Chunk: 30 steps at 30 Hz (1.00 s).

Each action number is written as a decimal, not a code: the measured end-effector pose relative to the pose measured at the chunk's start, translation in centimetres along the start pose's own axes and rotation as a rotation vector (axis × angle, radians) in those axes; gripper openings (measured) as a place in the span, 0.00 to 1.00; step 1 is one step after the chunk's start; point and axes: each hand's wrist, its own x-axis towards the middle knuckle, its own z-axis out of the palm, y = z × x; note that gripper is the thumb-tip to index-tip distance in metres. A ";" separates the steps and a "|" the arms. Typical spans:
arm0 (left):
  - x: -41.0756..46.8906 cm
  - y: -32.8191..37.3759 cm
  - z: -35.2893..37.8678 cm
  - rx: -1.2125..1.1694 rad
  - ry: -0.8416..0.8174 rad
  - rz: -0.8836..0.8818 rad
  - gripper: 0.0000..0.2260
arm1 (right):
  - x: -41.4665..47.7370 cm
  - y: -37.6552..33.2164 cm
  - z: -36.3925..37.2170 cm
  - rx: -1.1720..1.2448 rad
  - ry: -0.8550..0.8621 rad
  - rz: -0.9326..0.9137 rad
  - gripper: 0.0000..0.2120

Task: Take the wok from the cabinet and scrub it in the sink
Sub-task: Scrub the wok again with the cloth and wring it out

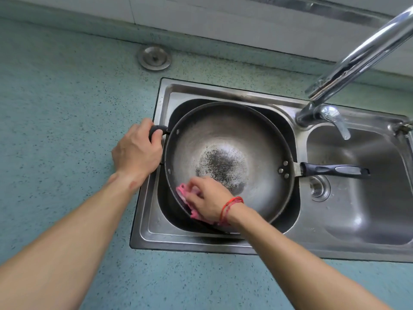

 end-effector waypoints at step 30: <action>0.3 -0.4 0.0 -0.015 0.008 0.014 0.11 | 3.5 -5.5 -0.5 1.012 0.384 0.162 0.11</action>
